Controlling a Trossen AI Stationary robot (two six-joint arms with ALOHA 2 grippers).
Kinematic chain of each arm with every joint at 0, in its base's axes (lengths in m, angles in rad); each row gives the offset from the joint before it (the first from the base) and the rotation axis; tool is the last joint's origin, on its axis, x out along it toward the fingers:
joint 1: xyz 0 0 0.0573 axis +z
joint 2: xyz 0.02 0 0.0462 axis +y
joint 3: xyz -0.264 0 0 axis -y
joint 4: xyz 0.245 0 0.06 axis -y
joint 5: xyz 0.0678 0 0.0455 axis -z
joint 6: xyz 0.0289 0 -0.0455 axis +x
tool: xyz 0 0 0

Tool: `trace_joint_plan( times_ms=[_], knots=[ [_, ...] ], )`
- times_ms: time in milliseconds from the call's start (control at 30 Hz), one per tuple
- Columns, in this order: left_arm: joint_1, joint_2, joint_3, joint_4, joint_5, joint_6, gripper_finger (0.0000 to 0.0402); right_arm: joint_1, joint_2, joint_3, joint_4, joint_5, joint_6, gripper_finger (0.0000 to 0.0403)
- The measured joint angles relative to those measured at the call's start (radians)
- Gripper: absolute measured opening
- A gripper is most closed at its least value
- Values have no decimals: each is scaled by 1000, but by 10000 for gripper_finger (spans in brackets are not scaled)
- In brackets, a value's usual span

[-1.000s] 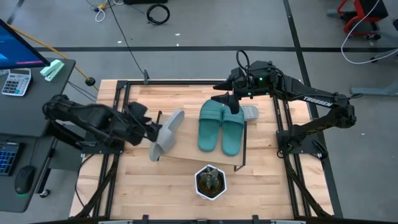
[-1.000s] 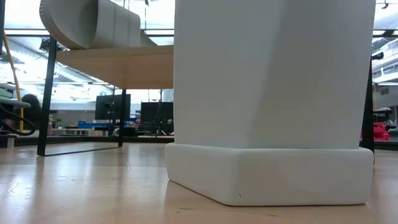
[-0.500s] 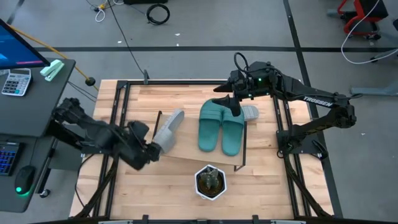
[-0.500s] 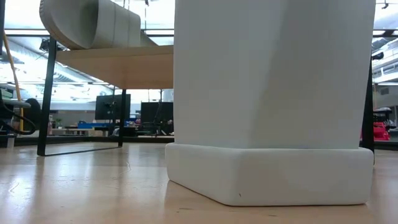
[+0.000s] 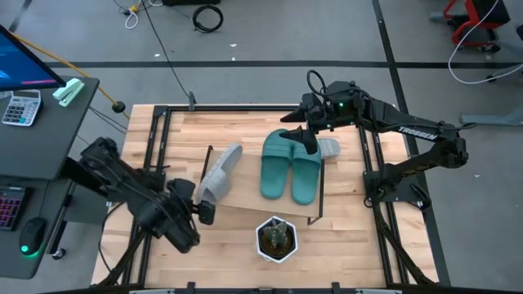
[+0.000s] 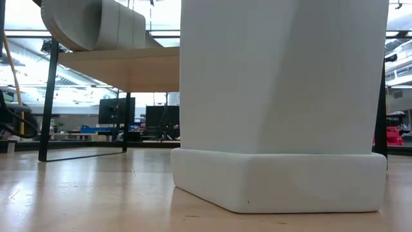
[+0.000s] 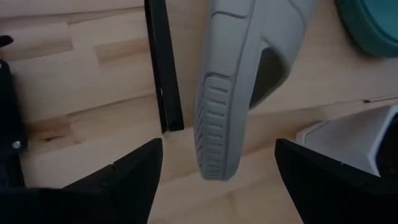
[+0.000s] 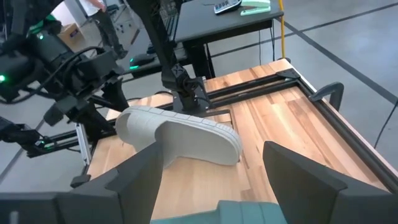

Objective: Pick and place slides into the shelf
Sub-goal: Put the bottom gray slide on the shelf

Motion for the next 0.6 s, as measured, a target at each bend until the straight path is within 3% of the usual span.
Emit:
trace_joint_plan(
  times_ms=[167,267,367,533,600],
  knots=[
    [24,35,0,-3,-1,-1,308,0,0,0,1,0,7,281],
    [35,38,0,-3,-8,19,279,0,0,0,1,0,10,281],
    [36,36,0,-3,-8,37,216,0,0,0,2,0,11,281],
    [33,35,0,11,-8,66,59,0,0,0,1,0,11,281],
    [29,34,4,37,-19,65,34,0,0,0,1,0,11,281]
  ],
)
